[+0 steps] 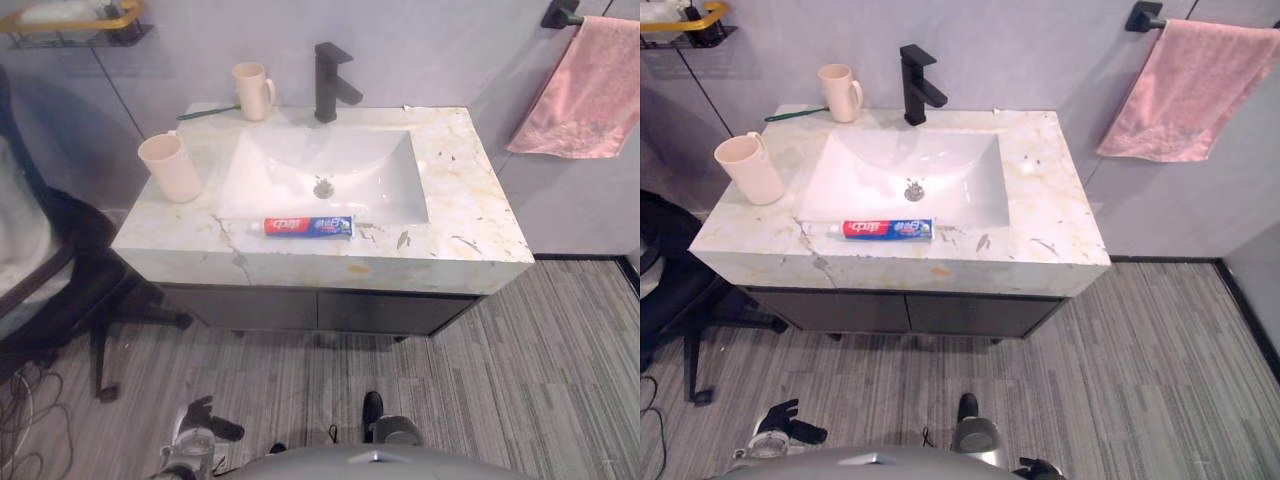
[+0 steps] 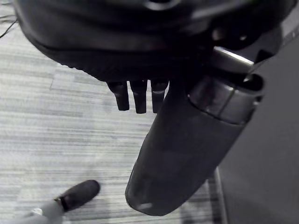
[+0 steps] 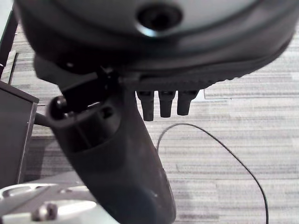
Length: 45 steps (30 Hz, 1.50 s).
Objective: Organize the bathroom.
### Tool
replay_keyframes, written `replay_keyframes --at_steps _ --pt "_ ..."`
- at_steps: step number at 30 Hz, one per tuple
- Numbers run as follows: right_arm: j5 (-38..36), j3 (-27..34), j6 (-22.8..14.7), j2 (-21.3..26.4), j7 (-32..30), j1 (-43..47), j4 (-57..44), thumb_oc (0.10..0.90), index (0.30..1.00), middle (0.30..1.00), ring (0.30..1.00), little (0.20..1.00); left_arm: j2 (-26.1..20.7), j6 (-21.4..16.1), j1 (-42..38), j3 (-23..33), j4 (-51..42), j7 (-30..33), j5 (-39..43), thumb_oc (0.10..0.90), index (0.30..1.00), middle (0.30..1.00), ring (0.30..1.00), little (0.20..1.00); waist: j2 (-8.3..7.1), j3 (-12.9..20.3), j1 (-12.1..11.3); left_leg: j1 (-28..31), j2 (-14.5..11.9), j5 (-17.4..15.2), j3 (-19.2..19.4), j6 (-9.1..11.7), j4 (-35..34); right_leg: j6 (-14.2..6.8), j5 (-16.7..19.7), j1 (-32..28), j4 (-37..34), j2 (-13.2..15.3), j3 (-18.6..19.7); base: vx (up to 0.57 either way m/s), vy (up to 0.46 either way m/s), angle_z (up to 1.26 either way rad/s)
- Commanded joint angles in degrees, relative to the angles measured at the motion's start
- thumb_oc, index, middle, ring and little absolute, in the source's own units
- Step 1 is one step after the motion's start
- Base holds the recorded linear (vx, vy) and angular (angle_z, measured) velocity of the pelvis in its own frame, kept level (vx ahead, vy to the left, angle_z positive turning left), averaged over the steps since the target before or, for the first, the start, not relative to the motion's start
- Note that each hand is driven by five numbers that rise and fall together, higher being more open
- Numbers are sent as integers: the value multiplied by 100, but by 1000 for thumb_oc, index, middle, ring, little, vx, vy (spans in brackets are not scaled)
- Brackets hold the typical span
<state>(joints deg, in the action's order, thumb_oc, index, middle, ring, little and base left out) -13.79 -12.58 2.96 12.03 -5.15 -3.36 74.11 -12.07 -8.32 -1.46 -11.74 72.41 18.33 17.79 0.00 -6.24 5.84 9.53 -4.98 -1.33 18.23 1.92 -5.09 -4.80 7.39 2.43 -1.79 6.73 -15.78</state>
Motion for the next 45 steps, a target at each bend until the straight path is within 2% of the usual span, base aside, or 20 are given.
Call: replay_keyframes --at_steps 1,4,5,7,8,10,12,20,22,27,29,30,33,35,36,37,38,39,41,45 --pt "-120 -32 -222 49 -85 605 103 800 900 900 900 900 -169 -624 -226 383 41 616 498 800 900 900 900 900 -146 194 -88 -340 216 56 -17 -174 89 -273 -440 -227 153 69 170 14 -20 -9" --pt "-151 -57 -156 60 -102 604 67 800 900 900 900 900 -184 -983 -144 653 -14 1063 432 800 900 900 900 900 -183 224 -166 -355 244 80 -94 -171 102 -241 -457 -353 56 5 211 0 -5 -1" --pt "-161 -65 -116 62 -95 601 37 800 900 900 900 900 -205 -1141 -128 686 -88 1445 -9 800 900 900 900 900 -198 234 -187 -347 256 79 -121 -167 101 -238 -449 -388 21 -7 215 0 0 0" --pt "-168 -79 -81 67 -97 605 5 800 900 900 900 900 -235 -1171 -115 682 -229 1711 -160 800 900 900 900 900 -206 236 -207 -340 264 81 -138 -160 100 -239 -441 -419 -5 -9 208 0 0 0" --pt "-193 -120 6 81 -104 614 -90 800 900 900 900 900 -334 -1310 -114 655 -838 2423 -640 800 900 900 900 900 -207 227 -276 -331 294 73 -185 -160 91 -237 -432 -462 -38 -13 187 -39 15 2" --pt "-209 -114 95 90 -107 621 -168 800 900 900 900 900 -402 -1330 -100 638 -1445 2883 -1099 800 900 900 900 900 -195 207 -345 -337 318 61 -234 -167 97 -230 -438 -472 -22 -9 170 -51 13 11" --pt "-307 -76 170 88 -112 650 -221 800 900 900 900 900 -560 -1247 -14 579 -2597 3355 -1507 800 900 900 900 900 -188 160 -488 -364 349 42 -346 -180 103 -215 -456 -470 27 8 118 -65 -5 15" --pt "-521 27 162 78 -121 703 -139 800 900 900 900 900 -1105 -1633 239 669 -4754 3601 -1933 800 900 900 900 900 -191 52 -761 -420 416 17 -593 -199 129 -163 -502 -489 121 25 -10 -51 -31 21" --pt "-536 56 144 115 -102 732 -92 800 900 900 900 900 -1401 -1707 302 766 -5676 3496 -2054 800 900 900 900 900 -170 20 -851 -435 421 17 -634 -195 126 -151 -505 -506 108 39 -71 -46 -22 23" --pt "-585 112 99 165 -69 770 -78 800 900 900 900 900 -1587 -1602 365 909 -6348 3256 -1792 800 900 900 900 900 -144 17 -914 -428 424 17 -680 -184 101 -159 -488 -545 63 46 -130 -30 -16 20" --pt "-646 129 17 174 -126 774 -105 800 900 900 900 900 -1589 -1416 366 891 -6257 3190 -1666 800 900 900 900 900 -137 23 -910 -410 420 16 -679 -181 94 -168 -480 -565 52 49 -154 -11 -14 10" --pt "-676 124 25 185 -93 777 -165 800 900 900 900 900 -1387 -1277 414 873 -5854 2880 -857 800 900 900 900 900 -134 36 -875 -382 416 18 -656 -174 90 -175 -470 -582 34 44 -167 -6 -5 5" --pt "-637 99 -1 201 -73 770 -210 800 900 900 900 900 -1180 -1005 476 727 -5189 2530 -412 800 900 900 900 900 -137 43 -833 -352 411 15 -617 -172 87 -182 -456 -602 9 37 -170 0 0 0" --pt "-571 80 20 188 -52 757 -252 800 900 900 900 900 -735 -713 587 630 -3806 1478 325 800 900 900 900 900 -137 59 -749 -318 404 25 -554 -170 85 -207 -434 -604 -13 26 -137 0 0 0" --pt "-542 75 29 188 -46 755 -258 800 900 900 900 900 -710 -668 584 627 -3682 1360 360 800 900 900 900 900 -135 58 -739 -313 401 24 -544 -171 87 -209 -434 -607 -15 24 -132 6 17 -3" --pt "-492 70 6 188 8 734 -253 800 900 900 900 900 -581 -291 605 572 -3122 861 350 800 900 900 900 900 -130 66 -692 -302 397 22 -511 -180 91 -211 -438 -602 -8 19 -109 11 35 -8" --pt "-437 64 -23 188 28 724 -234 800 900 900 900 900 -521 -360 559 543 -2543 557 244 800 900 900 900 900 -120 73 -632 -287 399 28 -486 -185 91 -226 -427 -601 -17 13 -61 24 78 -13" --pt "-336 61 -81 201 70 706 -207 800 900 900 900 900 -466 -115 474 465 -1754 -106 363 800 900 900 900 900 -103 105 -516 -263 403 21 -410 -203 88 -234 -420 -590 -37 2 -6 28 81 -15" --pt "-337 89 -150 235 122 690 -174 800 900 900 900 900 -425 108 376 400 -1158 -692 217 800 900 900 900 900 -83 140 -400 -239 402 12 -324 -216 84 -246 -416 -578 -55 -12 73 42 81 -26" --pt "-172 182 -336 320 298 591 -134 800 900 900 900 900 -364 242 217 244 -325 -1583 152 800 900 900 900 900 -53 239 -106 -175 410 -22 -94 -243 77 -275 -399 -540 -104 -49 266 80 84 -28"
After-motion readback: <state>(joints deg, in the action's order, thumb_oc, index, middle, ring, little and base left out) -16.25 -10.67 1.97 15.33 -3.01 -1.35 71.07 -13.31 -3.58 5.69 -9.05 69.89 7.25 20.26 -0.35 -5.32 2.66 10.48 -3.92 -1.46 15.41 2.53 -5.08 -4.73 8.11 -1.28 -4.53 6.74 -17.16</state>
